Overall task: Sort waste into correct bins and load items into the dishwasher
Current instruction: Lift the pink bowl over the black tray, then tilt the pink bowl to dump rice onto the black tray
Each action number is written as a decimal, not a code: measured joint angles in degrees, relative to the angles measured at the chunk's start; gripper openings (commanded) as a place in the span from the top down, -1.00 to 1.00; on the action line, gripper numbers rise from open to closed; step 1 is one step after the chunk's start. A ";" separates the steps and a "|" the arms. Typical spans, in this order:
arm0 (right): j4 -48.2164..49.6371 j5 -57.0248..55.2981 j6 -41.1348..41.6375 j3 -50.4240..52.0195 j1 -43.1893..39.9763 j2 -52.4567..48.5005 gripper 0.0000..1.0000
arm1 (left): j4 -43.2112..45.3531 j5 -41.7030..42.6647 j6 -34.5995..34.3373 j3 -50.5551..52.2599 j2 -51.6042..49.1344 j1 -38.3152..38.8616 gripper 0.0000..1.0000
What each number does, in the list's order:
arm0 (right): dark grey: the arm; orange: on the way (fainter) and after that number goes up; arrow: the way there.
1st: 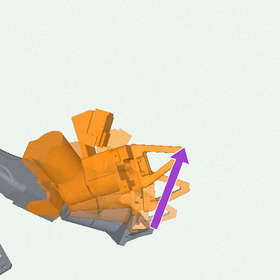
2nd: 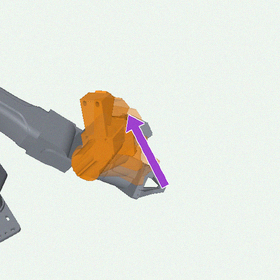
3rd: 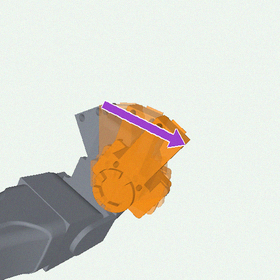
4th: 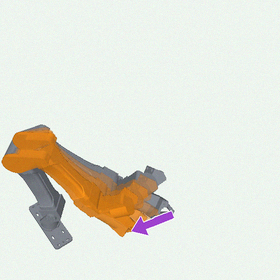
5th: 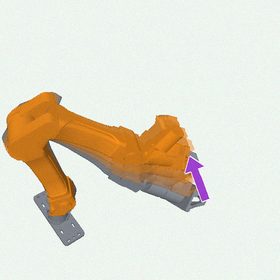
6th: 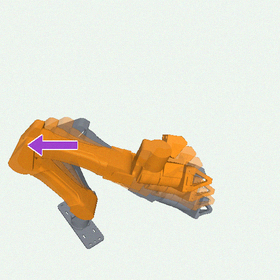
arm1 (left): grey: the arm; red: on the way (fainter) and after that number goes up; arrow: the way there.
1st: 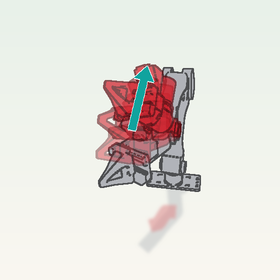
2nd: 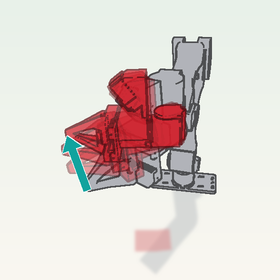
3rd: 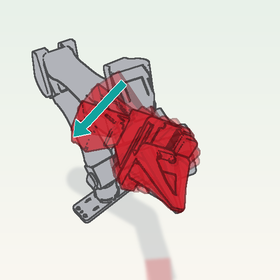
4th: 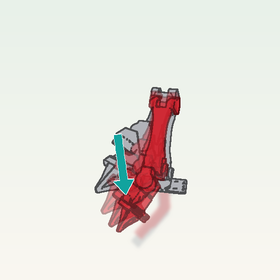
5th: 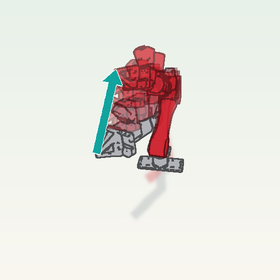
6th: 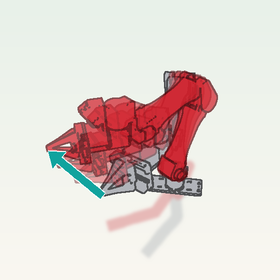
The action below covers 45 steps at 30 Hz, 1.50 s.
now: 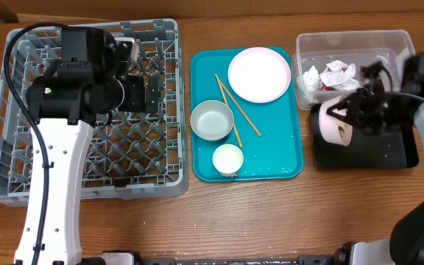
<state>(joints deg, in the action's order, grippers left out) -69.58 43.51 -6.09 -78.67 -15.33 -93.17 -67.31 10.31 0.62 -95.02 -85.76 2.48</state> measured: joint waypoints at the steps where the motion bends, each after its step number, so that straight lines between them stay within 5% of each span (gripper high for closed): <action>1: 1.27 2.75 -1.44 2.12 -2.03 0.00 0.92 | 0.00 0.00 0.00 0.00 0.00 0.00 -1.00; 11: 20.39 24.59 -6.23 21.40 -10.86 -0.28 0.92 | 0.02 -0.02 -0.02 0.00 0.00 0.00 -1.00; 21: 26.93 39.50 -6.43 24.81 -15.32 -4.79 0.92 | 0.00 0.00 -0.02 0.00 0.00 0.00 -1.00; 45: 27.54 44.33 1.11 24.79 -20.33 -9.68 0.92 | 0.00 0.00 0.00 0.00 0.00 0.00 -1.00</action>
<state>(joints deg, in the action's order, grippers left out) -42.04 87.83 -4.97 -53.89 -35.66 -102.85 -67.31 10.31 0.62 -95.02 -85.76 2.48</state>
